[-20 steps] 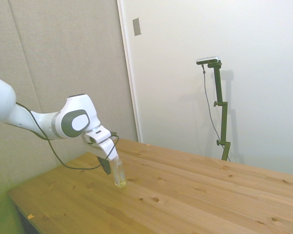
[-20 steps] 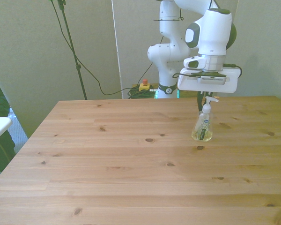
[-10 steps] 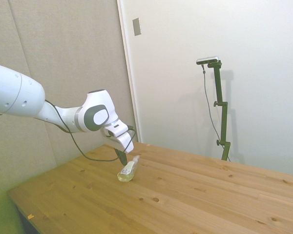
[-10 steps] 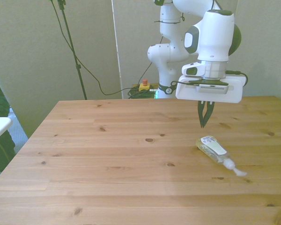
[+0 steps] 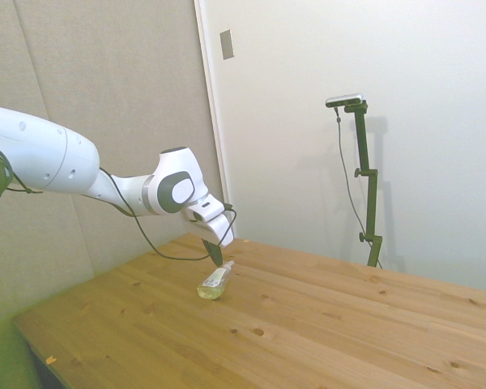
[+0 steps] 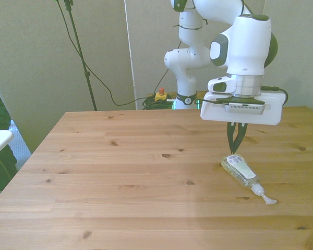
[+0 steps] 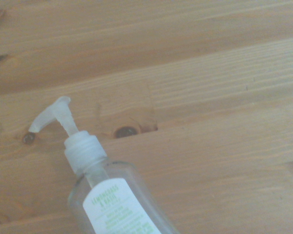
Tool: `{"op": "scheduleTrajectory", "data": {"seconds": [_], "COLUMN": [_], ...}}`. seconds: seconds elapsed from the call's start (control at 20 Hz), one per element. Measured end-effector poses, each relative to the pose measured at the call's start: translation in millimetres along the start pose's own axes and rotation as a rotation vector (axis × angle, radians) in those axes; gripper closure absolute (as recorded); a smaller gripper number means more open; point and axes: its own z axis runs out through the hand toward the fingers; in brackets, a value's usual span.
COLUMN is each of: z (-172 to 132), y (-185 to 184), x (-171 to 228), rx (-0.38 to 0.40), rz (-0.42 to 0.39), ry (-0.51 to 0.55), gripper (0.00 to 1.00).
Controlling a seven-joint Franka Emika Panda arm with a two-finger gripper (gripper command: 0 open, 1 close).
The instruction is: Knock down the sanitizer
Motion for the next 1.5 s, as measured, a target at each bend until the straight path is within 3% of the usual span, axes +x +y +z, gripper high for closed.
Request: {"op": "scheduleTrajectory", "data": {"seconds": [0.25,0.3,0.85,1.5], "z": [4.0,2.9,-34.7,-51.0], "y": [-16.2,-16.9,30.9,110.5], "x": [-3.4,-6.3,-41.7,-78.4], "rx": [0.006,0.001,-0.036,-0.079], "rz": [-0.008,-0.012,-0.043,-0.084], "ry": [-0.001,-0.004,-0.024,-0.036], "gripper": [1.0,0.0,0.0,0.0]}}
